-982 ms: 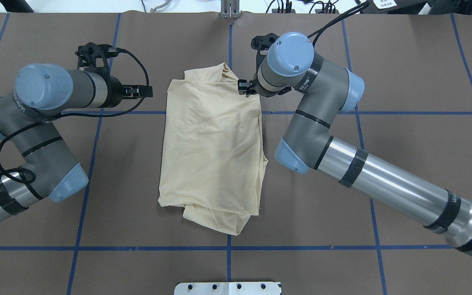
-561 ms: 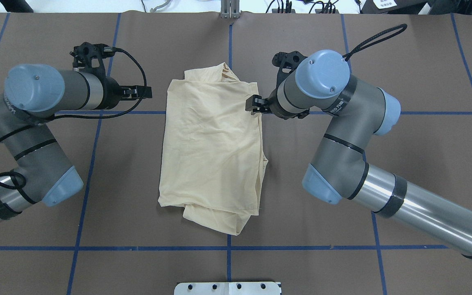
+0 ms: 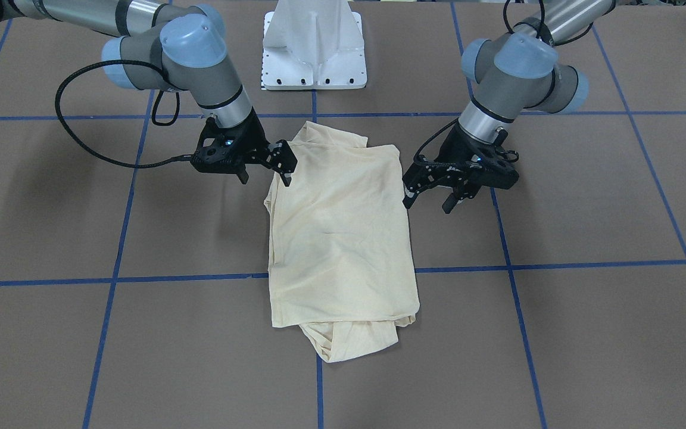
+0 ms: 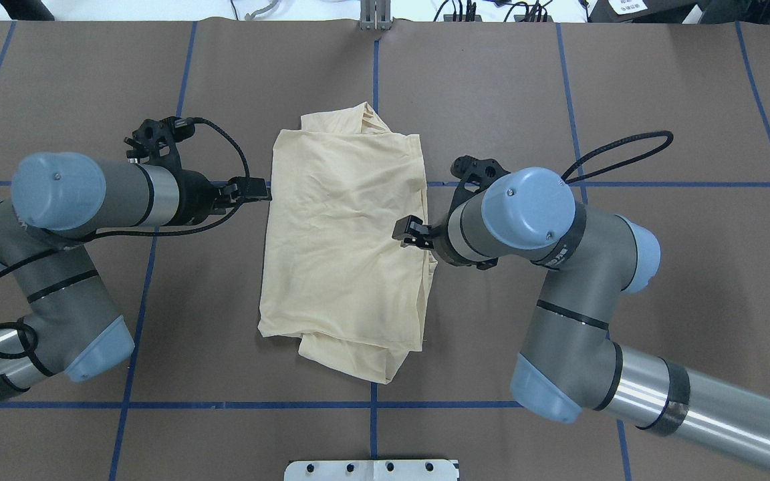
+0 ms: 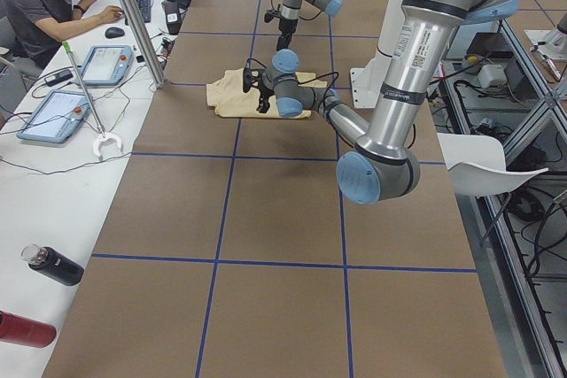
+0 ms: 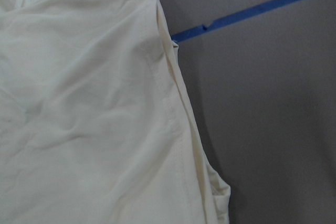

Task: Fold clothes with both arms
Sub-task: 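Lower both grippers to the shirt's near side edges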

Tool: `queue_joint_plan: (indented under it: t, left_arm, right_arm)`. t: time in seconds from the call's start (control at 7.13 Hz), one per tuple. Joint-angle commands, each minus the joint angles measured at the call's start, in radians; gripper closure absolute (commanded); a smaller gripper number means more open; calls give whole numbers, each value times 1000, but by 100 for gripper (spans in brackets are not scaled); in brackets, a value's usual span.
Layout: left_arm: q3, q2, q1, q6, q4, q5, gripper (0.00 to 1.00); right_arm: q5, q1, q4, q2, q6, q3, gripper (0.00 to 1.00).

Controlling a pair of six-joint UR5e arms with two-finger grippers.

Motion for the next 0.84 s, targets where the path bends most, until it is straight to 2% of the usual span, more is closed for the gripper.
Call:
queue_joint_plan:
  t: [0.0, 0.28, 0.56, 0.7]
  left_arm:
    - [-30, 54, 58, -79, -67, 7, 0]
    - [-122, 142, 151, -193, -61, 10, 0]
    - [-124, 149, 301, -331, -53, 125, 1]
    - [-113, 131, 323, -350, -26, 131, 2]
  right_arm:
    - [-82, -98, 0, -25, 133, 33, 0]
    - [-90, -109, -3, -28, 144, 69, 0]
    - [-91, -106, -5, -29, 144, 75, 0]
    - [-91, -106, -3, -29, 144, 76, 0]
